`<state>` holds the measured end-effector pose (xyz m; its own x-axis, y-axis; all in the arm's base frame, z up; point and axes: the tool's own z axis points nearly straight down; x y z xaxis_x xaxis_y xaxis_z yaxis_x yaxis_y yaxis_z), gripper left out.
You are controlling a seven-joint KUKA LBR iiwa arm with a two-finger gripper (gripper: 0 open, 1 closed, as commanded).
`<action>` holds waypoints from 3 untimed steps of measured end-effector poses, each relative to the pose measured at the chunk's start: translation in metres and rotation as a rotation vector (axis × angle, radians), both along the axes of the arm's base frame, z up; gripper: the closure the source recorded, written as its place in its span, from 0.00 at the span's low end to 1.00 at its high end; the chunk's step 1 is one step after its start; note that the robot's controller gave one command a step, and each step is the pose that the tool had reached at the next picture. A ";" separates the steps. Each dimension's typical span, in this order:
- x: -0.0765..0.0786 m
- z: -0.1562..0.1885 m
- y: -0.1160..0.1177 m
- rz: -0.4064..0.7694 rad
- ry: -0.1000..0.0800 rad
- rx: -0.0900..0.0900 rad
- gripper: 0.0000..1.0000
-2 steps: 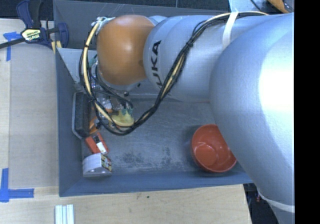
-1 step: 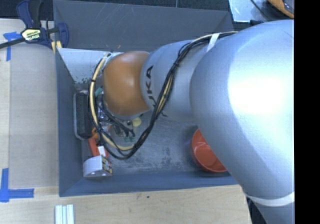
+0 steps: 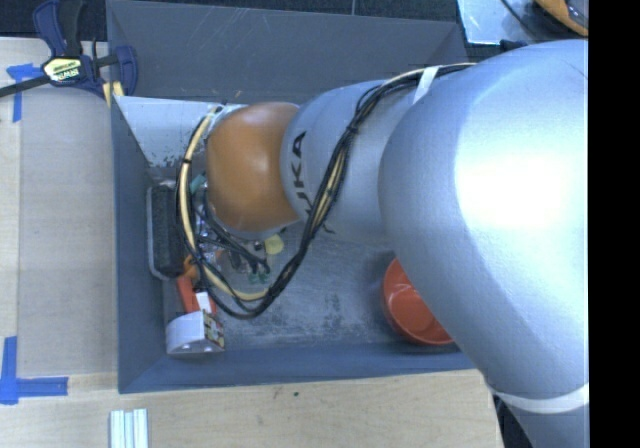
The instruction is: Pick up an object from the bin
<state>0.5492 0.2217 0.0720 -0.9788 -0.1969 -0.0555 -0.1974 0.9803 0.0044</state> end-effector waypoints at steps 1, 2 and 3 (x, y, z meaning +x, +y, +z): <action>0.000 0.000 0.000 -0.001 0.000 0.000 1.00; 0.001 0.001 0.000 -0.002 -0.001 0.000 0.00; 0.001 0.002 0.000 -0.002 -0.004 0.002 1.00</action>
Offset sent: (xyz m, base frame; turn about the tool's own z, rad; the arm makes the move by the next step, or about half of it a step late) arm 0.0000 0.0000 0.0000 0.0000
